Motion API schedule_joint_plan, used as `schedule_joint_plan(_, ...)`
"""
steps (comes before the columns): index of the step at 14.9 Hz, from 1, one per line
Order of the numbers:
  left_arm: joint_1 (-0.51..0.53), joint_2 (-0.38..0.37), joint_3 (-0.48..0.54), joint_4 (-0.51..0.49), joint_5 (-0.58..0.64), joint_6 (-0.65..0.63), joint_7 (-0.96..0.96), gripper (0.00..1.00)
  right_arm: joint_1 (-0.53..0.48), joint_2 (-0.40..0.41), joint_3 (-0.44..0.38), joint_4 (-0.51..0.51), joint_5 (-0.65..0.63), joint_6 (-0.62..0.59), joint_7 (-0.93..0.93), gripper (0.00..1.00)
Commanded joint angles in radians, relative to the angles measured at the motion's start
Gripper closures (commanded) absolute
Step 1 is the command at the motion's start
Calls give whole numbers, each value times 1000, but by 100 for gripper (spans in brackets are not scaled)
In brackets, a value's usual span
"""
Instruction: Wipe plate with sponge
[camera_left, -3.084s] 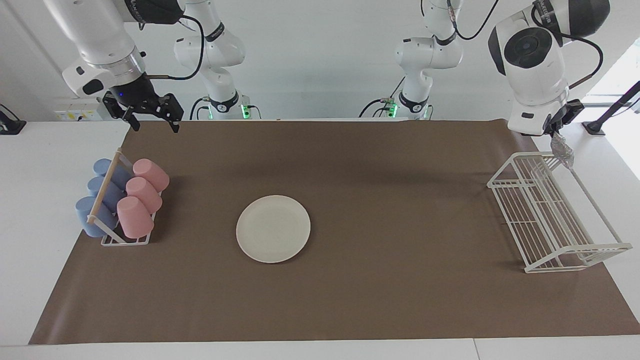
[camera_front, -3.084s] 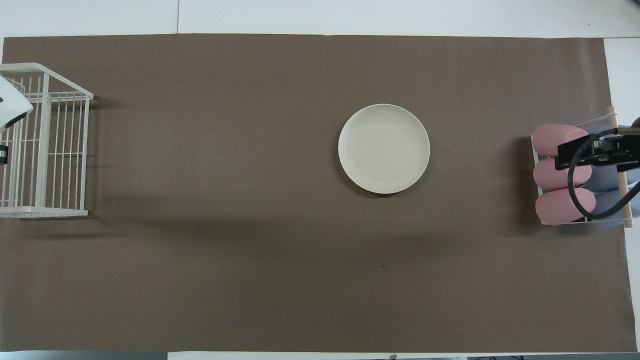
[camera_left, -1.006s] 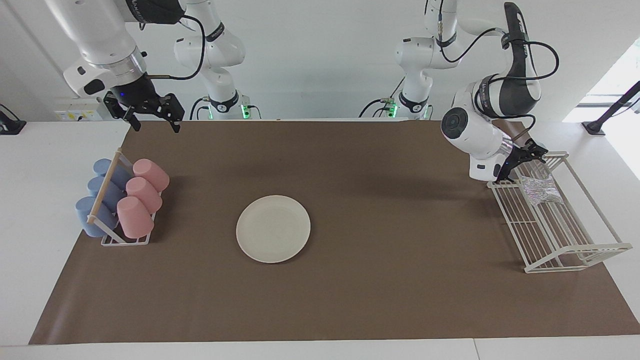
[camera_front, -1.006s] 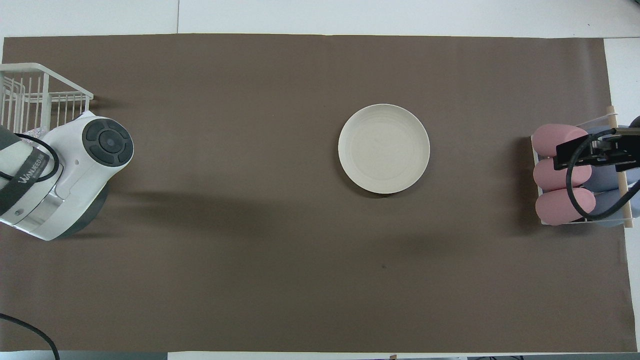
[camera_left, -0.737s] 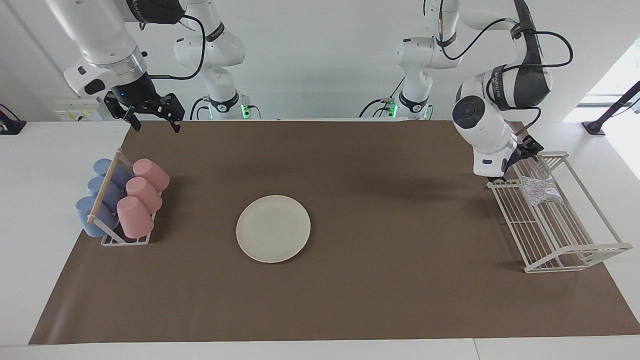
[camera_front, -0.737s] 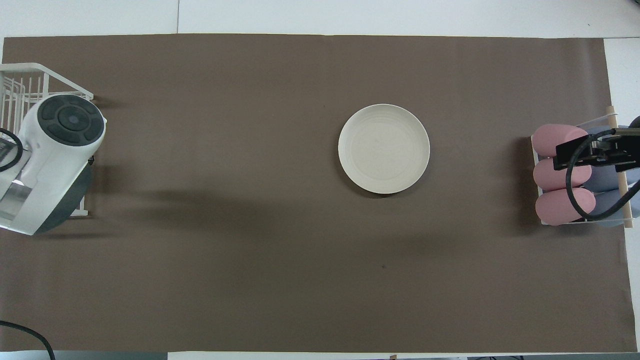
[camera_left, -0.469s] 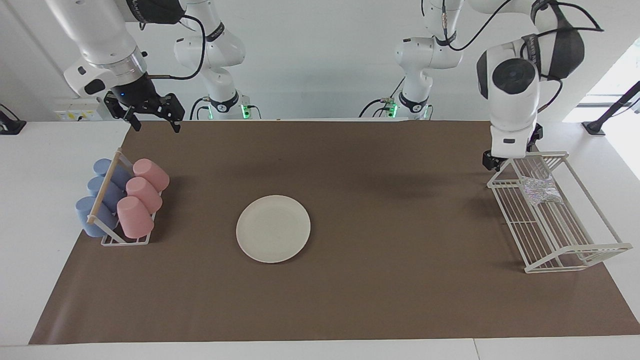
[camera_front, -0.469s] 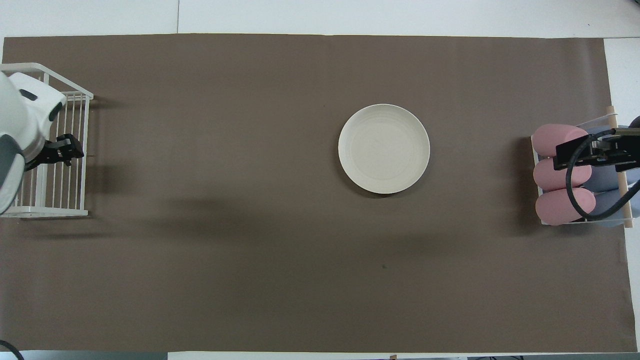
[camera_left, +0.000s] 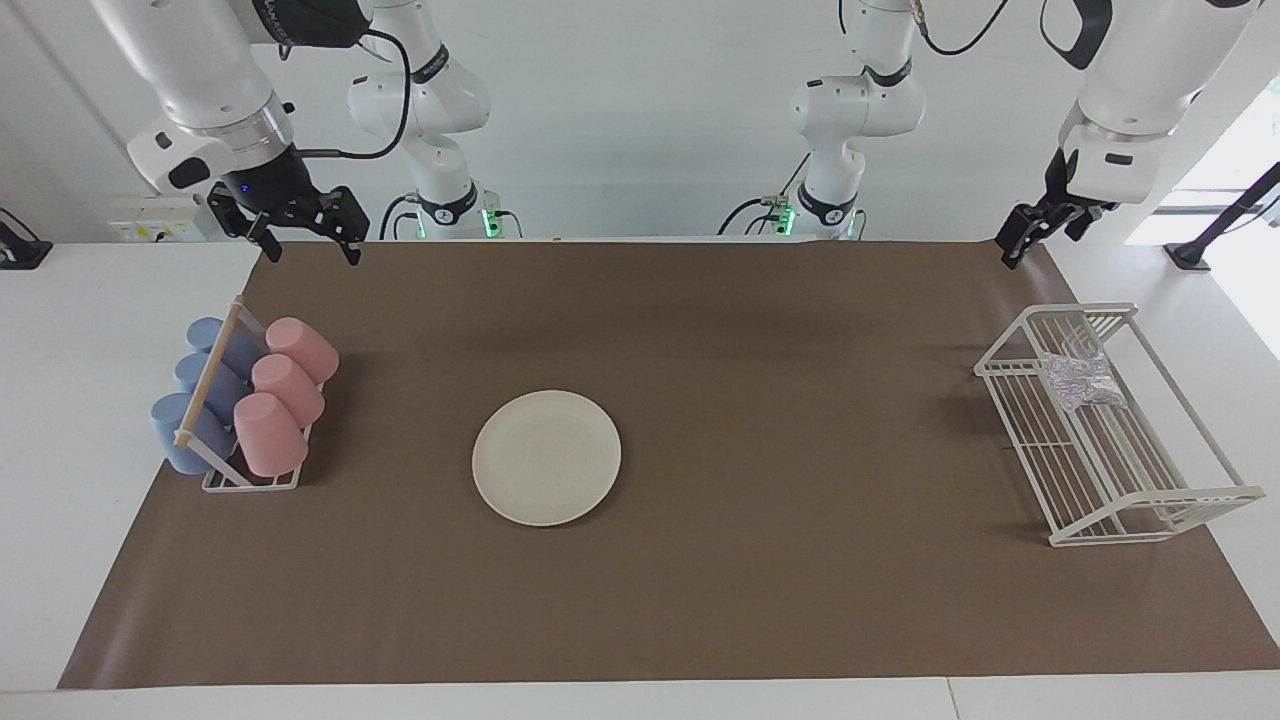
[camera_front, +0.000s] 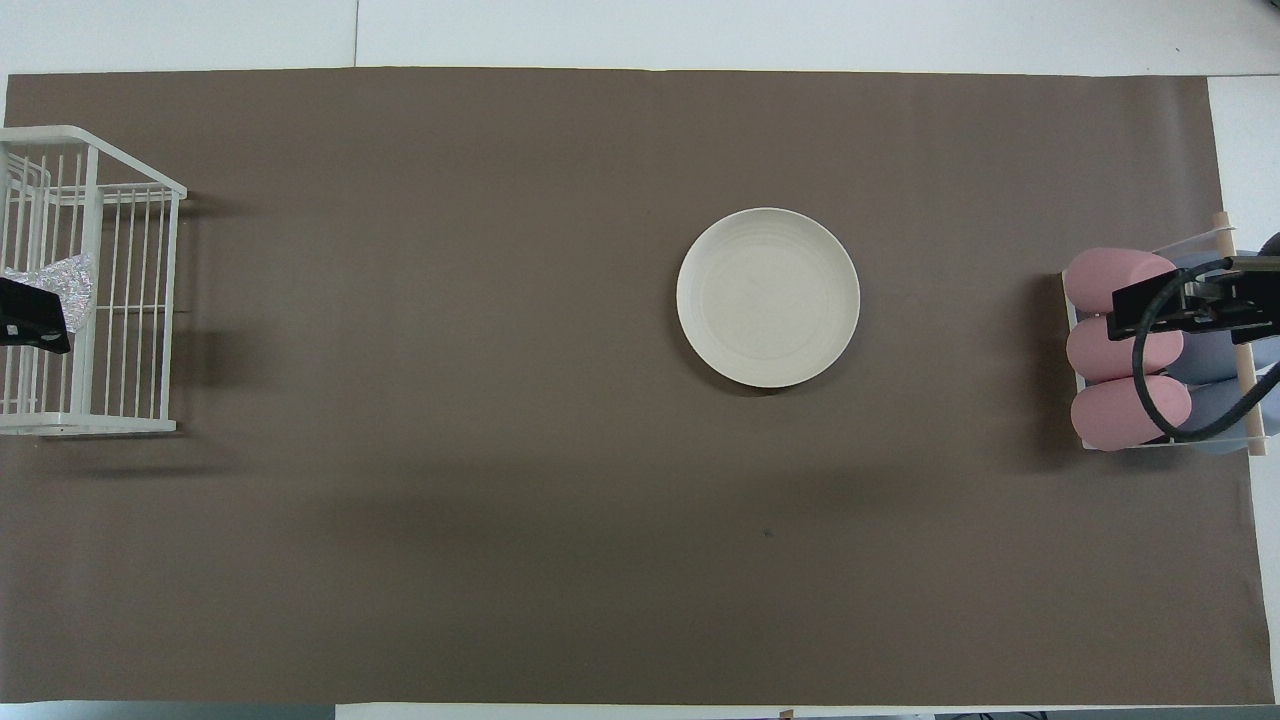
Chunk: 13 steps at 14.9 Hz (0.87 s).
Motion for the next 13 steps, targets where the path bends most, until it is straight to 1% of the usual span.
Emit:
schedule_joint_plan(1,32,-41,2,-12,-90,-67,120,0,5,-20,7,-19,16,5,-33,0)
schedule_joint_plan(3,32,-45,5,-20,-136,-42,116,0,3,-18,7,-18,16,8,-33,0)
schedule_joint_plan(5,12,-42,4,-20,-140,6,88,0,3,-18,7,-18,16,6,-36,0)
schedule_joint_plan(6,1,-33,5,-7,-140,5,78,0,2,-18,7,-19,16,5,-37,0)
schedule_joint_plan(7,-8,3,12,16,-138,-8,76,0,0,-18,7,-19,16,3,-39,0)
schedule_joint_plan(8,-32,55,15,61,-135,-26,74,0,0,-20,7,-19,16,-1,-48,0)
schedule_joint_plan(9,-43,103,27,145,-132,-76,76,0,0,-20,7,-21,16,-6,-57,0)
schedule_joint_plan(10,-43,141,35,208,-135,-96,76,0,3,-20,7,-19,16,-6,-57,0)
schedule_joint_plan(11,-39,142,38,196,-140,-66,77,0,2,-20,7,-21,16,-1,-54,0)
schedule_joint_plan(13,-45,90,38,57,-140,36,80,0,-4,-18,7,-19,16,-1,-51,0)
